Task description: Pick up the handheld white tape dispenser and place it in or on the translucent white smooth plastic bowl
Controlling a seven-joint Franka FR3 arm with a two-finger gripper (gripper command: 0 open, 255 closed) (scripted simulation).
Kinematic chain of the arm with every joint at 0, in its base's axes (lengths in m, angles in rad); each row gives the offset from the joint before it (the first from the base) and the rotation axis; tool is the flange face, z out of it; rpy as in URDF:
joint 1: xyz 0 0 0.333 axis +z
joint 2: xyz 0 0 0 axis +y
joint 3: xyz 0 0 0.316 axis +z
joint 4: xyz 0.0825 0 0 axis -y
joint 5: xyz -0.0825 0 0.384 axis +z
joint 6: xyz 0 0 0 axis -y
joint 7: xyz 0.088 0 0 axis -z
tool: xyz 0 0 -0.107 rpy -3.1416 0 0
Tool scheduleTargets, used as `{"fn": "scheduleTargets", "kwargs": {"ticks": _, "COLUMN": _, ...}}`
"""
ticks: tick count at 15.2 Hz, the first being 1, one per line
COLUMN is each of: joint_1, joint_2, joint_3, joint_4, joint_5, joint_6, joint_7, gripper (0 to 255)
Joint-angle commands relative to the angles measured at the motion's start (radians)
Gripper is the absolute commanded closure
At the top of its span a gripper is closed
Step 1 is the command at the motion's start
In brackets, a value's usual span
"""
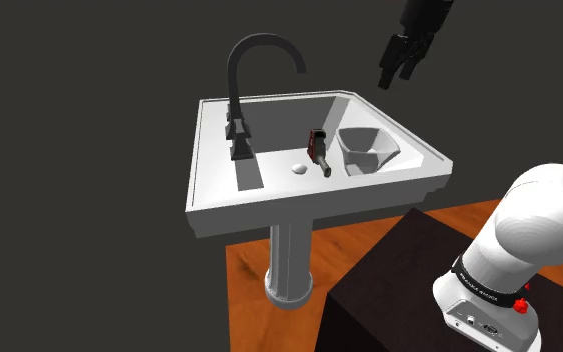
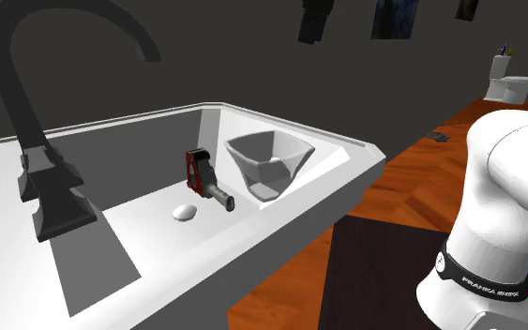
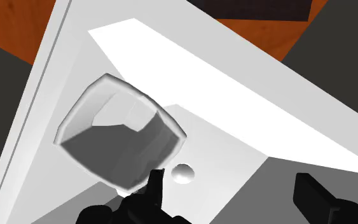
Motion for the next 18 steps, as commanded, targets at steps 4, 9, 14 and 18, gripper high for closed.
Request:
{"fn": "scheduleTargets", "kwargs": {"ticks": 4, "joint_1": -0.006, "joint_2": 0.069, "joint_3": -0.035, "joint_4": -0.021, "joint_5": -0.004, "joint_6": 0.09, "joint_7": -0.031, "gripper": 0}}
{"fn": "scheduleTargets", "kwargs": {"ticks": 9, "joint_1": -0.011, "joint_2": 0.207, "joint_3": -0.092, "joint_4": -0.028, "joint_5": 0.0, "joint_6": 0.232, "joint_7": -0.085, "gripper": 0}}
{"fn": "scheduleTargets", "kwargs": {"ticks": 14, "joint_1": -0.01, "joint_2": 0.368, "joint_3": -0.148, "joint_4": 0.0, "joint_5": 0.021, "joint_6": 0.361, "joint_7": -0.146, "gripper": 0}}
{"fn": "scheduleTargets", "kwargs": {"ticks": 18, "joint_1": -0.005, "joint_2": 0.509, "joint_3": -0.19, "joint_4": 0.047, "joint_5": 0.057, "joint_6": 0.448, "joint_7": -0.203, "gripper": 0}}
